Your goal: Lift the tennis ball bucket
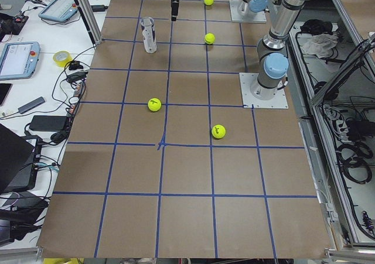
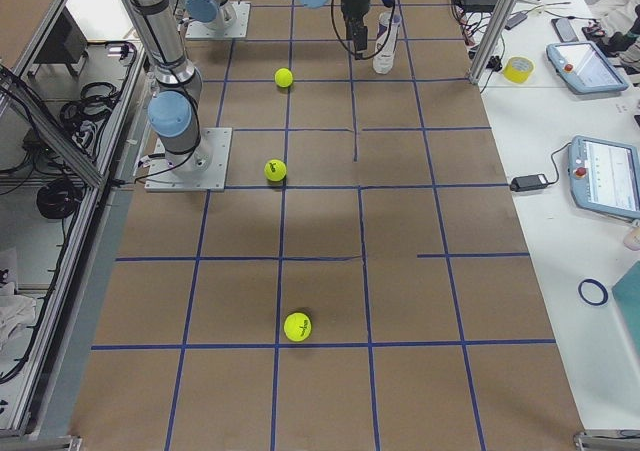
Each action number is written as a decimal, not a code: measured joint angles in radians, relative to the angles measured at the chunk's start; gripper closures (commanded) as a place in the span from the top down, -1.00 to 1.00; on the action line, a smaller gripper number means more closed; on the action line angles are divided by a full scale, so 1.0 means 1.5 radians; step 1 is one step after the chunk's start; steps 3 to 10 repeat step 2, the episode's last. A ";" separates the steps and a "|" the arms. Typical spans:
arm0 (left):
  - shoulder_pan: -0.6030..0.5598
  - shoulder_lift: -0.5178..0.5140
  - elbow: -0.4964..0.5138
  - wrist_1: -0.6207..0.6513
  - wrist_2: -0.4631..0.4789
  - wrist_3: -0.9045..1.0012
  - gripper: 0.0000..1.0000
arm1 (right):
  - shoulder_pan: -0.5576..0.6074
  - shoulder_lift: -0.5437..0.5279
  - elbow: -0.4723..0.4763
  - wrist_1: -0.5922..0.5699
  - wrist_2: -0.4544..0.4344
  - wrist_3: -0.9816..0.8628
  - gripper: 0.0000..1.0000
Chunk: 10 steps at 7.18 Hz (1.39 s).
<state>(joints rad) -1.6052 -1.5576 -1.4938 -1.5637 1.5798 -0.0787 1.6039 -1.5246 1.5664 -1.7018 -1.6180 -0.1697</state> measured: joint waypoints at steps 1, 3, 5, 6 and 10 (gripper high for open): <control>-0.003 0.001 0.001 -0.008 0.001 -0.002 1.00 | 0.000 0.001 0.000 -0.007 -0.001 -0.001 1.00; -0.004 0.002 0.000 -0.010 0.001 -0.002 1.00 | -0.001 0.001 0.001 -0.010 -0.001 -0.001 1.00; -0.004 0.002 0.000 -0.010 0.001 -0.002 1.00 | -0.001 0.001 0.001 -0.010 -0.001 -0.001 1.00; -0.004 0.002 0.000 -0.010 0.001 -0.002 1.00 | -0.001 0.001 0.001 -0.010 -0.001 -0.001 1.00; -0.004 0.002 0.000 -0.010 0.001 -0.002 1.00 | -0.001 0.001 0.001 -0.010 -0.001 -0.001 1.00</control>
